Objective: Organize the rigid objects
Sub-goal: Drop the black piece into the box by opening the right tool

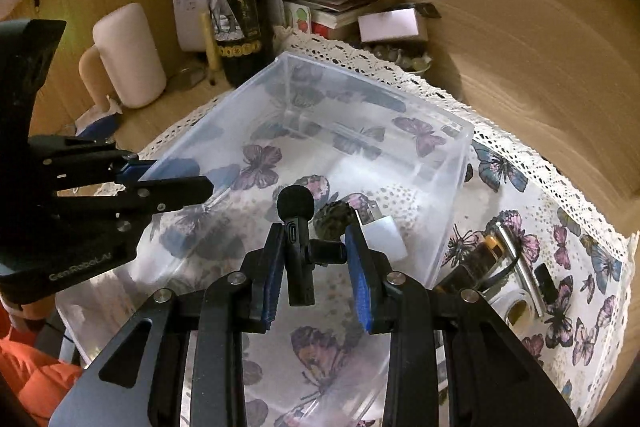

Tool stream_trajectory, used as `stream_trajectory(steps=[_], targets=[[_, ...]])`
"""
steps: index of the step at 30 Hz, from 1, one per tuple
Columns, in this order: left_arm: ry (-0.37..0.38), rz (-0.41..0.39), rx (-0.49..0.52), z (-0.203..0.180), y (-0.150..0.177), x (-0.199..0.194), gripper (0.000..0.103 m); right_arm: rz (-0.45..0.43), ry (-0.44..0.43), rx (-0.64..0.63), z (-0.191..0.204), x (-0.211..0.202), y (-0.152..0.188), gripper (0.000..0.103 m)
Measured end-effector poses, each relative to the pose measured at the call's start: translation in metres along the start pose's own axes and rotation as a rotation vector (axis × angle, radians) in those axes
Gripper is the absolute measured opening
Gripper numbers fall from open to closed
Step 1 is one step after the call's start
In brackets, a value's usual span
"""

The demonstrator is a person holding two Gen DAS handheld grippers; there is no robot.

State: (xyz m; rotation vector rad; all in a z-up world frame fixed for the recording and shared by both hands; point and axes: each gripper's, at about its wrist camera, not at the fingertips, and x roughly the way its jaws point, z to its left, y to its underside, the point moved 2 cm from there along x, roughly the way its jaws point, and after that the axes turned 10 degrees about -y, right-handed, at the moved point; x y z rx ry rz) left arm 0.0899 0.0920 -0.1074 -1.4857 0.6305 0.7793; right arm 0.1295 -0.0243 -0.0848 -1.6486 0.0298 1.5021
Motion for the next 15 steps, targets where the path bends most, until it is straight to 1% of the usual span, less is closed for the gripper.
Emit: stream_trajectory(steps=[2,4,5,6,11,15], targets=[[0.0,0.0,0.001,0.0,0.0,0.0,0.017,0.0,-0.002,0.002,0.0,0.0,0.0,0.029],[0.001,0.0,0.0,0.0,0.0,0.0,0.017,-0.001,-0.002,0.01,-0.002,-0.001,0.0,0.035],[0.002,0.001,-0.001,0.0,0.0,0.0,0.017,-0.004,-0.002,0.013,-0.002,-0.001,0.0,0.043],[0.001,0.001,-0.001,0.0,0.0,0.001,0.017,-0.013,-0.002,0.016,-0.003,-0.003,0.0,0.046],[0.001,0.001,0.0,0.001,0.0,0.001,0.017,-0.06,0.018,0.018,-0.002,-0.016,-0.003,0.047],[0.002,0.0,0.0,0.001,0.0,0.001,0.017,-0.129,0.058,0.041,-0.01,-0.04,-0.006,0.047]])
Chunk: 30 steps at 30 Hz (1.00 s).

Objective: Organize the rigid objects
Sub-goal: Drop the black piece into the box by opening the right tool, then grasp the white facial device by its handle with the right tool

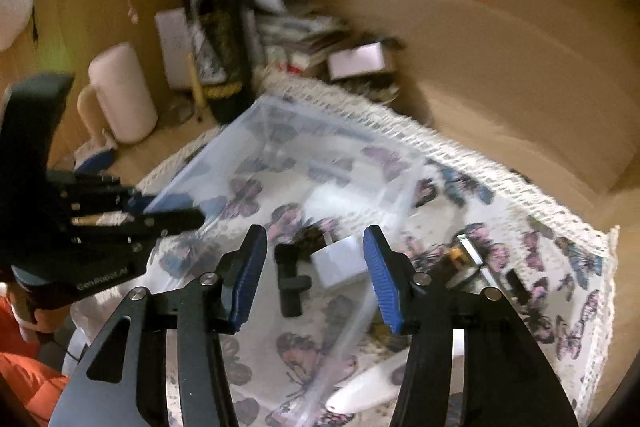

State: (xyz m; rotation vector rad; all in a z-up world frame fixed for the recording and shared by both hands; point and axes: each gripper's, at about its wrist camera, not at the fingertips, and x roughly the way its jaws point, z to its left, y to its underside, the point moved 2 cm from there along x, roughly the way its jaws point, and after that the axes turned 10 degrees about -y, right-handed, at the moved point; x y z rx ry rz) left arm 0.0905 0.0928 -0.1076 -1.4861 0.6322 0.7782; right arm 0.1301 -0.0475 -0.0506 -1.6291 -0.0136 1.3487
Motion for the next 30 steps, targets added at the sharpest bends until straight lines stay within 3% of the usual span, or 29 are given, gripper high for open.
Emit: stream_trajectory(steps=[6,11,27,30], targets=[[0.001,-0.002,0.0,0.0,0.0,0.0,0.017,-0.084,0.092,0.052,-0.023,-0.036,-0.001,0.047],[0.001,-0.002,0.0,0.0,0.0,0.0,0.017,-0.098,0.161,0.107,-0.042,-0.052,0.01,0.047],[-0.002,-0.005,-0.005,0.001,-0.001,0.0,0.017,0.076,0.213,0.275,-0.084,-0.007,0.075,0.047],[-0.003,-0.004,-0.002,0.002,-0.001,0.0,0.017,0.099,0.218,0.296,-0.088,0.004,0.082,0.052]])
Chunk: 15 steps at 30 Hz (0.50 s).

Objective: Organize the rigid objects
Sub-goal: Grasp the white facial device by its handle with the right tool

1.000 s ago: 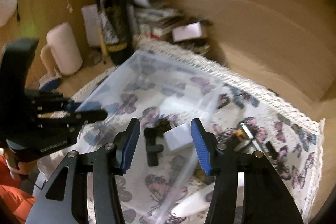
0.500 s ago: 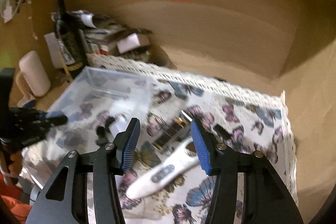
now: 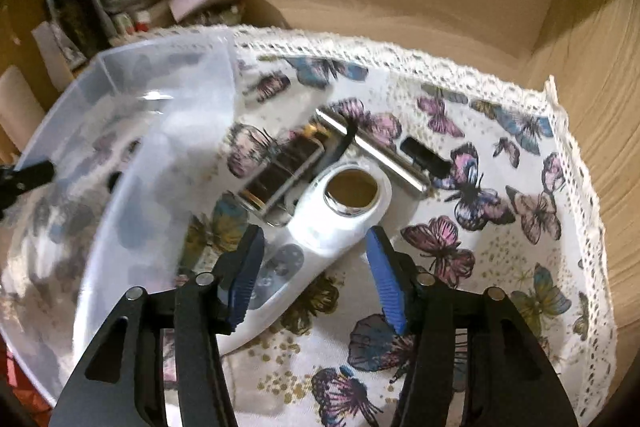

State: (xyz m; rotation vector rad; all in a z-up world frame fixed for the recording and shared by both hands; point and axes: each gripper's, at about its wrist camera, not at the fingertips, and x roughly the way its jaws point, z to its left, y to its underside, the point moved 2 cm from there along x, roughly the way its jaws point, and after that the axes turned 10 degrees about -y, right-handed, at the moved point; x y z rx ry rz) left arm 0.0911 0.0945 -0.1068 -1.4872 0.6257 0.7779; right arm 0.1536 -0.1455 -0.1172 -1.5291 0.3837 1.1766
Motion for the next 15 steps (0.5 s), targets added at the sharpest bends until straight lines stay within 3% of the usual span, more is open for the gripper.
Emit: stream_trajectory(steps=[7,12,15], targets=[[-0.001,0.0,0.0,0.0,0.0,0.0,0.017,0.015,-0.02,0.028,-0.011,0.008,0.005,0.051],[-0.001,0.0,0.001,0.0,0.0,0.0,0.017,0.008,0.009,0.021,-0.018,0.011,0.007,0.034],[0.0,0.0,0.001,0.0,0.0,0.0,0.017,-0.004,0.013,0.017,-0.02,0.009,0.007,0.032]])
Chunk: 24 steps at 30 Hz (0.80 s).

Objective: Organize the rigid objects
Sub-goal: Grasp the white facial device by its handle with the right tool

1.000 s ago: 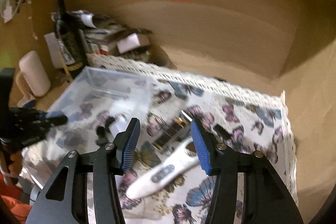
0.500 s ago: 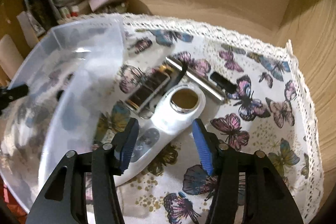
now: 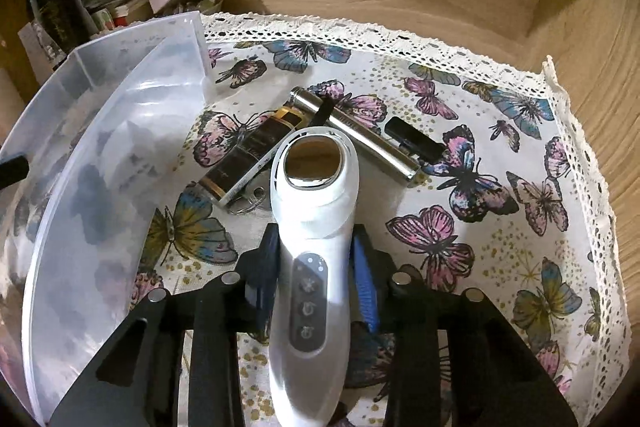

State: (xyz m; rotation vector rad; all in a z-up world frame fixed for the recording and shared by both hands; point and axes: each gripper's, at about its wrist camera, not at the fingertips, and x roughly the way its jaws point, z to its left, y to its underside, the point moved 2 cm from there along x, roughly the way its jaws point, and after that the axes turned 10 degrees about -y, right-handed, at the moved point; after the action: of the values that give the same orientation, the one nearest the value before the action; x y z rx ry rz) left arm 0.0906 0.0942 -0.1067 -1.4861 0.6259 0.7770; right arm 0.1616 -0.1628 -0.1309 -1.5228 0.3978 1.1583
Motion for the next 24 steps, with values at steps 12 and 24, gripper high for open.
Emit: stream_trajectory(steps=[12,24], targets=[[0.0,0.0,-0.002,0.0,0.0,0.0,0.016,-0.126,0.039,-0.027,0.01,-0.035,-0.018,0.031],[0.0,0.0,-0.001,0.0,0.0,0.0,0.017,-0.314,-0.014,-0.111,0.047,-0.089,-0.055,0.031]])
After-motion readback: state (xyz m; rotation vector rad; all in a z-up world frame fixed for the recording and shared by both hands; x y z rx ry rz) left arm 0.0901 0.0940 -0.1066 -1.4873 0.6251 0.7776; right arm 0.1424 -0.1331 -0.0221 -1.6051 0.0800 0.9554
